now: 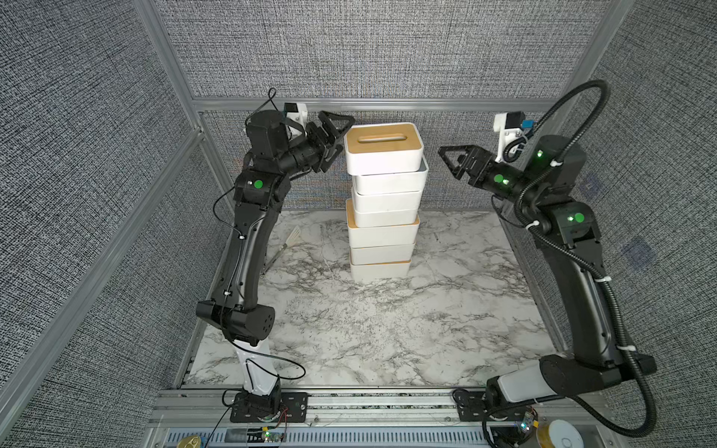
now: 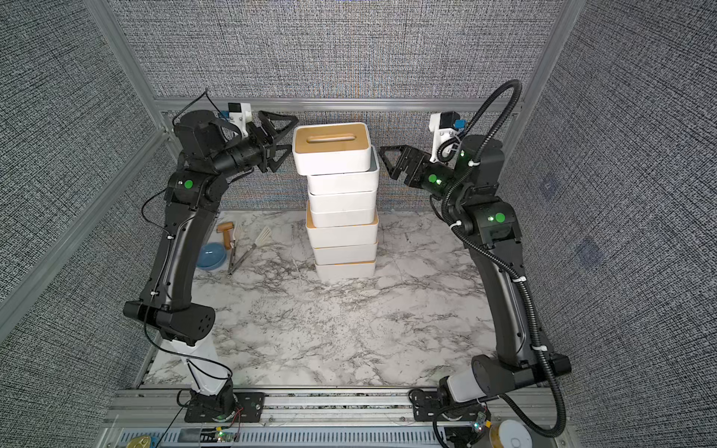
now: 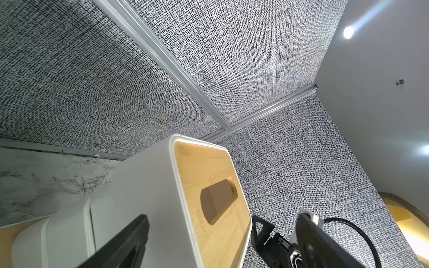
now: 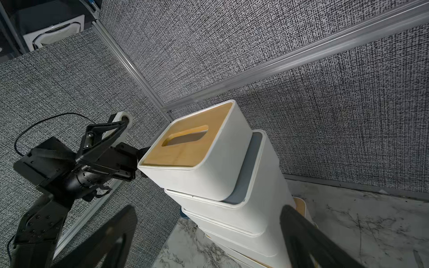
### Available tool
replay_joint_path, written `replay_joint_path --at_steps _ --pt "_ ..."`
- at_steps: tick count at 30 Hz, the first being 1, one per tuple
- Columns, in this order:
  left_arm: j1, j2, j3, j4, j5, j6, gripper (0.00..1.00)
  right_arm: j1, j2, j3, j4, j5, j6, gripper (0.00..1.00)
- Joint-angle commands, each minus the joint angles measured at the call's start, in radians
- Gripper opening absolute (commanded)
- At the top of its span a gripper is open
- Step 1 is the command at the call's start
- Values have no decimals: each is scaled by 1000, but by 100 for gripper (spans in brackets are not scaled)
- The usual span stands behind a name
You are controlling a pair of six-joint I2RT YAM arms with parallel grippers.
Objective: Stack the tissue boxes
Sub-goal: Place the tissue box at the tissue box.
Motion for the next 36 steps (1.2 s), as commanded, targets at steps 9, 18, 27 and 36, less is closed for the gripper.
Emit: replay_joint_path --at_steps 9,18,27,36 --pt "-4 20 6 77 46 -20 100 1 82 71 60 -82 48 99" --pt "-16 32 7 105 60 -34 99 3 125 102 71 -111 73 99" --pt "-21 37 11 104 60 -34 99 15 132 107 79 -116 76 99" --pt "-27 38 10 100 71 -33 99 26 139 113 82 -117 80 99"
